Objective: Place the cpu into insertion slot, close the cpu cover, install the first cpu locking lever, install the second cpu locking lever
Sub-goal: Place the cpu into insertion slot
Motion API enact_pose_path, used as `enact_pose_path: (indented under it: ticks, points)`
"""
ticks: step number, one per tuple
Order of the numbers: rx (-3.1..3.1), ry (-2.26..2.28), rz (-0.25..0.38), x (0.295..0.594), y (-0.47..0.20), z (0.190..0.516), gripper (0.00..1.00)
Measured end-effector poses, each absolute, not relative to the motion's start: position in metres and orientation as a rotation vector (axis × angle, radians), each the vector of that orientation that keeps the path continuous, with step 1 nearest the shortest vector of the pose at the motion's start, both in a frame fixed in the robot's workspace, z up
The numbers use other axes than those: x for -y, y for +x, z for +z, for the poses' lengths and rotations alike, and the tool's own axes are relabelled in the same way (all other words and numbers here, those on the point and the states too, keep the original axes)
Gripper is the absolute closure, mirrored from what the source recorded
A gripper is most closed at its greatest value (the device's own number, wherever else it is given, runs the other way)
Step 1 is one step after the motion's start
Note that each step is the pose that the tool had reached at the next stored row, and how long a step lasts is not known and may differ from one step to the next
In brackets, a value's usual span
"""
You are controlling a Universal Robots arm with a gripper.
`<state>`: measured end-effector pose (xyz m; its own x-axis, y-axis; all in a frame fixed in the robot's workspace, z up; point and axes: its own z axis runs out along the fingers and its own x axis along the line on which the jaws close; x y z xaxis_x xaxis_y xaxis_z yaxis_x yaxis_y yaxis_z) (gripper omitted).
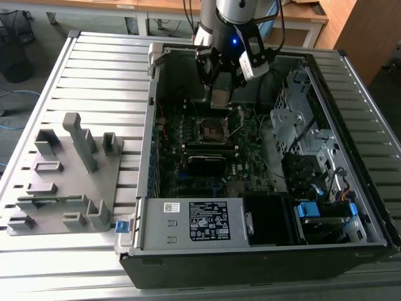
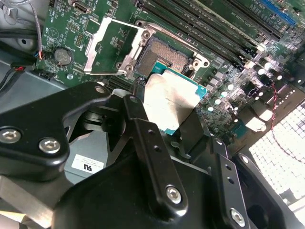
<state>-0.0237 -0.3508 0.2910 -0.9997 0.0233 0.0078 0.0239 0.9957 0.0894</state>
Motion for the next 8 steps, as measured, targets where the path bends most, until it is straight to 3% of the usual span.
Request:
enact_pose_path:
  ticks: [8]
  points:
    - [3.131,-0.037,-0.14,0.3508,-0.024,0.2851,0.46]
